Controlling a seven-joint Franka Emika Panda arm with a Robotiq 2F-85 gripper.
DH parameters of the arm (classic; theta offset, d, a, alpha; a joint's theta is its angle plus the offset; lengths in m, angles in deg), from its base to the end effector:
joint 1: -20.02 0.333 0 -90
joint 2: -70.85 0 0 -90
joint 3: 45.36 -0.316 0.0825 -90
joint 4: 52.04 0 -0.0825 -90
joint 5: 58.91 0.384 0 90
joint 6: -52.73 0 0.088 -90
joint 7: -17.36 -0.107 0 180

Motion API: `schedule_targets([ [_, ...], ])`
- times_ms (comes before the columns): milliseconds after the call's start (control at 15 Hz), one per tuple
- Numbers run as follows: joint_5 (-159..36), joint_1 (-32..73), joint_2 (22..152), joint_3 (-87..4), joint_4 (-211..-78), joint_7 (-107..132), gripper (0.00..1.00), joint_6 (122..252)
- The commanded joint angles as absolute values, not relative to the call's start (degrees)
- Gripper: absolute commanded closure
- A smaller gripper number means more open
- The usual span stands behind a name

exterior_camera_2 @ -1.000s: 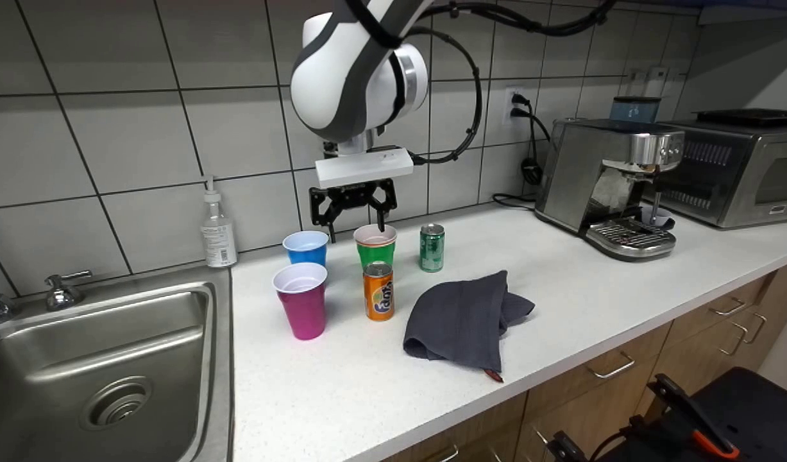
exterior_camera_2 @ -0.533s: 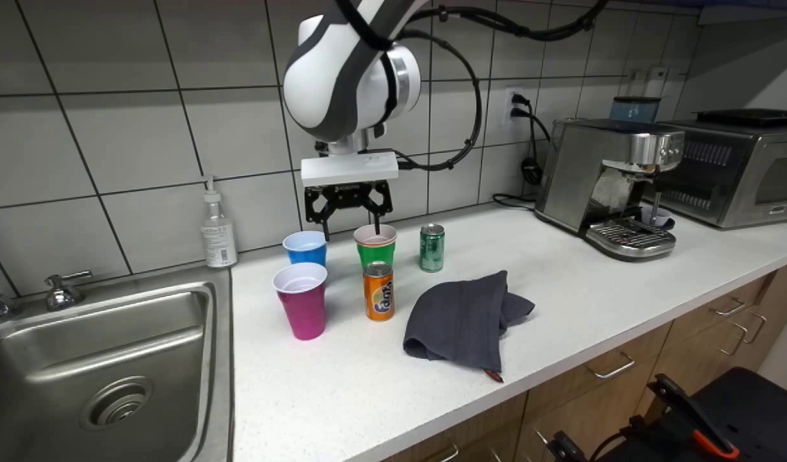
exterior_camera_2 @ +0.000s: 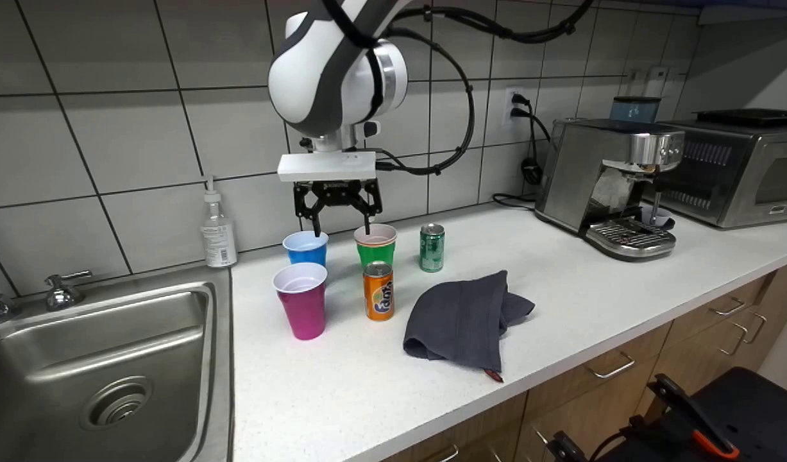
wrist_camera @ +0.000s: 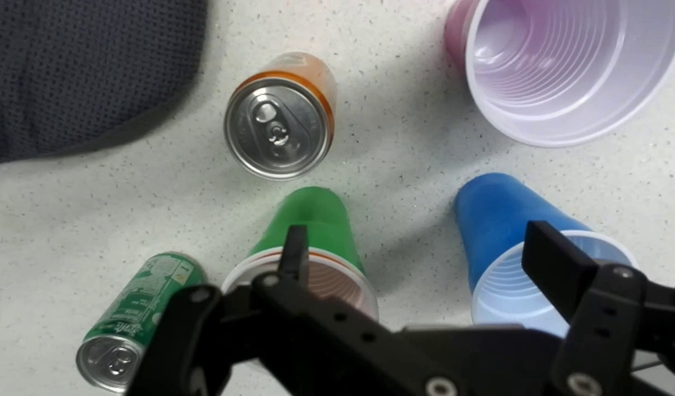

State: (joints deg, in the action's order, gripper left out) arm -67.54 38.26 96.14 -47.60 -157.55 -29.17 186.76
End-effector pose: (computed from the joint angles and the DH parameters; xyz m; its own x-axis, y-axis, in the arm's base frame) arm 0.6087 0.2229 0.2934 0.9321 -0.3462 0.1065 -0.3509 -0.9360 0.0288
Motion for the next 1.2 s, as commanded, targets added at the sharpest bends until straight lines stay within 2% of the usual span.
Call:
schedule_targets([
  [0,-67.4,39.66,98.17,-46.85,-153.49,-34.44,0.0,183.55],
  [1133,-67.49,42.39,104.45,-46.43,-145.25,-52.74,0.0,180.4],
])
